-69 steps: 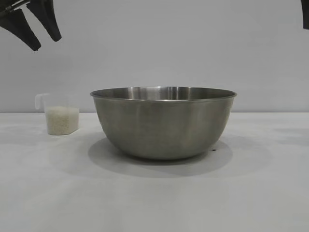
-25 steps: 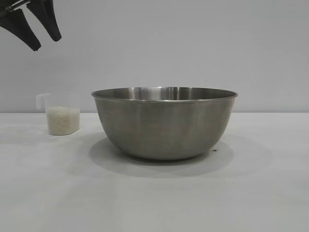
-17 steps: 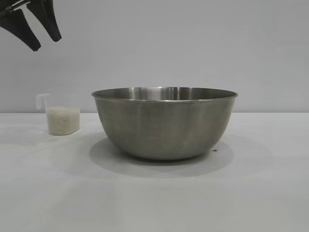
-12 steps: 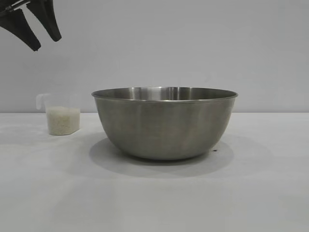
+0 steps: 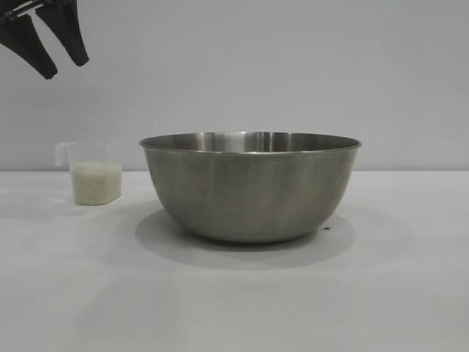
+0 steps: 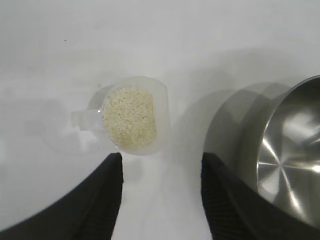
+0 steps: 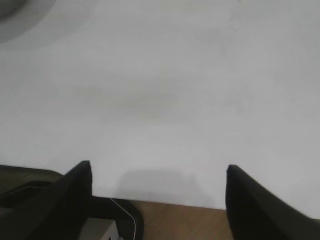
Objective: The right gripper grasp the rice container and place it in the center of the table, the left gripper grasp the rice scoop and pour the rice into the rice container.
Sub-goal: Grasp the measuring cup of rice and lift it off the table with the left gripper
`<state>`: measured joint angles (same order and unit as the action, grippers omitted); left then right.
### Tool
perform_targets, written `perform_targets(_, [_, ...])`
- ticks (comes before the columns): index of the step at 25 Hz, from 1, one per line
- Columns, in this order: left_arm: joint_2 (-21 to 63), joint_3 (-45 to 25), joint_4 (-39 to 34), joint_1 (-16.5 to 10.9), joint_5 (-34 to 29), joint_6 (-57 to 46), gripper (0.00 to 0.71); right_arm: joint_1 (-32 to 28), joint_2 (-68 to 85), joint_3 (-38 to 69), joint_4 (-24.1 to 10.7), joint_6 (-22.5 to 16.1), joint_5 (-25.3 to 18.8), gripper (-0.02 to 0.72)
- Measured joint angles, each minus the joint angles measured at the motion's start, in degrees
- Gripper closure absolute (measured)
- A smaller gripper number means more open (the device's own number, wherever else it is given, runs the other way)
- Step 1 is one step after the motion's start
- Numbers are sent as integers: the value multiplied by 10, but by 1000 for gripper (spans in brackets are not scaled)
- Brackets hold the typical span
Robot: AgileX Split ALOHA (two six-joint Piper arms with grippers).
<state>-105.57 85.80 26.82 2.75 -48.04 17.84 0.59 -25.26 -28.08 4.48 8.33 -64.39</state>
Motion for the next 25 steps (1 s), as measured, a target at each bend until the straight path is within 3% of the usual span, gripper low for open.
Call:
perform_targets(8, [4, -3, 1, 0, -24, 2, 397, 0, 0, 0, 0, 0, 0, 199])
perform_targets(15, [57, -51, 1, 0, -8, 5, 397, 0, 0, 0, 0, 0, 0, 199])
perform_targets(25, [134, -207, -23, 0, 84, 10, 397, 0, 0, 0, 0, 0, 0, 199])
